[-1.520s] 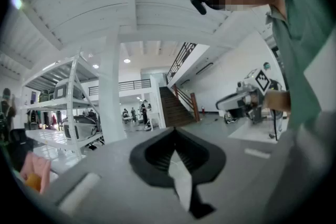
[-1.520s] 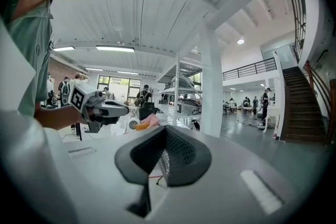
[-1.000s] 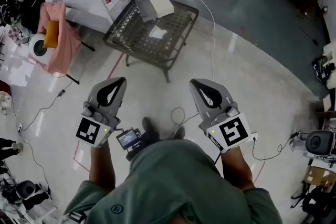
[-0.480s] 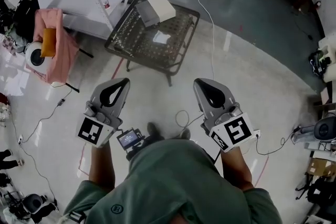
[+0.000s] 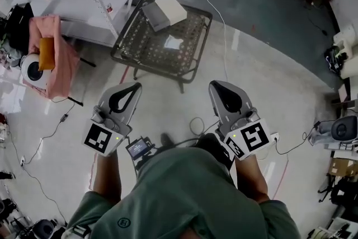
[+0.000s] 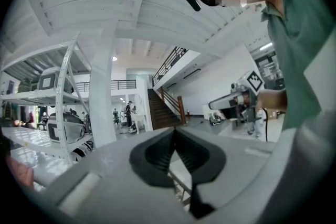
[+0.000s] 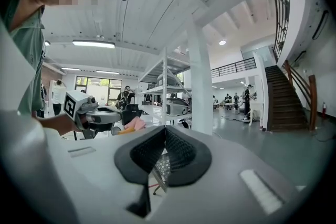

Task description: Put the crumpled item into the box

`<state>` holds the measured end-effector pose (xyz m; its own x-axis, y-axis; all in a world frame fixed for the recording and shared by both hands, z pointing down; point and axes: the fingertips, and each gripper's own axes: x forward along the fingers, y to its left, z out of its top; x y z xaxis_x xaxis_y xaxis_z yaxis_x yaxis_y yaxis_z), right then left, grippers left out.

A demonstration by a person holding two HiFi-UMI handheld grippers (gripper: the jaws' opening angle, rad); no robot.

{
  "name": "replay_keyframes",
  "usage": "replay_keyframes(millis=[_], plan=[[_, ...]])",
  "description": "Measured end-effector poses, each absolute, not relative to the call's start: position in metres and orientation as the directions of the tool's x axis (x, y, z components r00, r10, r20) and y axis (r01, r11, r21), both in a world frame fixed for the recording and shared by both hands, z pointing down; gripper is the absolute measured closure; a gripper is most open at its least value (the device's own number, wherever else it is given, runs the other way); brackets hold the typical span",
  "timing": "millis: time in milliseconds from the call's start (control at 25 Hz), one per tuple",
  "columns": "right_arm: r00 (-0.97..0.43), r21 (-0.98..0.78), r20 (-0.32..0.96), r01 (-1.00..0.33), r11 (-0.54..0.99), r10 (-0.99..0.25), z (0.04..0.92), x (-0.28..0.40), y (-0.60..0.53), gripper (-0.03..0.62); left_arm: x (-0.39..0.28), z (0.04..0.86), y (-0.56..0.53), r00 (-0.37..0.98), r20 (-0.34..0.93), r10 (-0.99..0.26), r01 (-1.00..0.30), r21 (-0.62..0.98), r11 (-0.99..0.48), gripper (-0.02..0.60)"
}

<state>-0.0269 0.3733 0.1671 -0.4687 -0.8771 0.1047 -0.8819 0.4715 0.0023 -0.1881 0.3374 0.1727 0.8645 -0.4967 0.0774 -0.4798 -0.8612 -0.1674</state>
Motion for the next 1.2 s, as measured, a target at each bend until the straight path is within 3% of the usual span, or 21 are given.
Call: replay_keyframes(millis=[520, 1200], plan=[[-0.562, -0.026, 0.103, -0.826, 0.563, -0.821, 0.176, 0.005, 0.288, 0.588, -0.163, 0.176, 0.269, 0.802, 0.097, -0.59, -0.572, -0.163, -0.804, 0.578], [-0.705, -0.076, 0.069, -0.709, 0.701, -0.706, 0.191, 0.134, 0.204, 0.588, -0.035, 0.182, 0.215, 0.679, 0.149, -0.719, -0.692, -0.194, -0.695, 0.578]])
